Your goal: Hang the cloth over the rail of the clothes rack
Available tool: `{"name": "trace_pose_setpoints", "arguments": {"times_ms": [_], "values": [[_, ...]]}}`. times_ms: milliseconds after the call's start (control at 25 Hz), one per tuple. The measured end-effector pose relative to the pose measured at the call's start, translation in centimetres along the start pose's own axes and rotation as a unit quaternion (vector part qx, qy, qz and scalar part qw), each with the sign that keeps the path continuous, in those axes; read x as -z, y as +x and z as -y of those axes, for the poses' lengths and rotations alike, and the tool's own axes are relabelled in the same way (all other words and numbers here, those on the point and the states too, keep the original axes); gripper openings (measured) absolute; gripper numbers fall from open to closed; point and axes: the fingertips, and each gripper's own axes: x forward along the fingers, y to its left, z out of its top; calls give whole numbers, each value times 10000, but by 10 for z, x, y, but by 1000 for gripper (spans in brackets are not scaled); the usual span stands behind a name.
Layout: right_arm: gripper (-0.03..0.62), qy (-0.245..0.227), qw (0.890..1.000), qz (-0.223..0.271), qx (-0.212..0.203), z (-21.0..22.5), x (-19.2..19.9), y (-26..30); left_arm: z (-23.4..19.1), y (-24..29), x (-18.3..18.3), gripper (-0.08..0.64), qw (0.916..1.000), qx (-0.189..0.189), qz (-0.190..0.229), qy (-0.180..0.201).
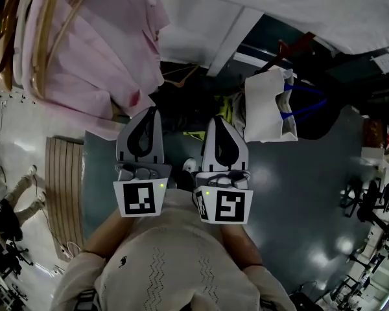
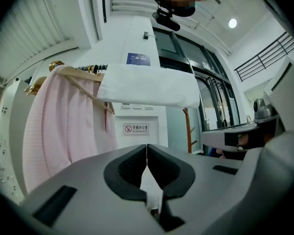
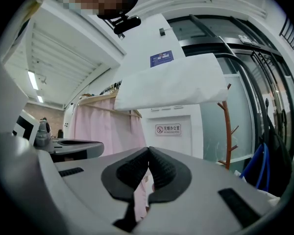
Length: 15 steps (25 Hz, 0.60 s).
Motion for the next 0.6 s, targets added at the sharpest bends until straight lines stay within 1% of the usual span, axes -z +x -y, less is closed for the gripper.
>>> {"name": "trace_pose_setpoints", "arguments": {"times_ms": [160,320,440,600], "values": [[18,100,9999,-50,76,-5,-2,-6,-2,-9,-3,14,9999,88,-63,46],[18,112,9998,-49,181,-8,3,-12,0,-13,7,14,9997,198,-149,38],[18,91,9996,-95,261,10,6,-14,18,-7,10,14,9995,273,-156,28],[18,79,9993,-119,350,41,-5,-17,45,5,-1,14,9991,349,-168,181]]}}
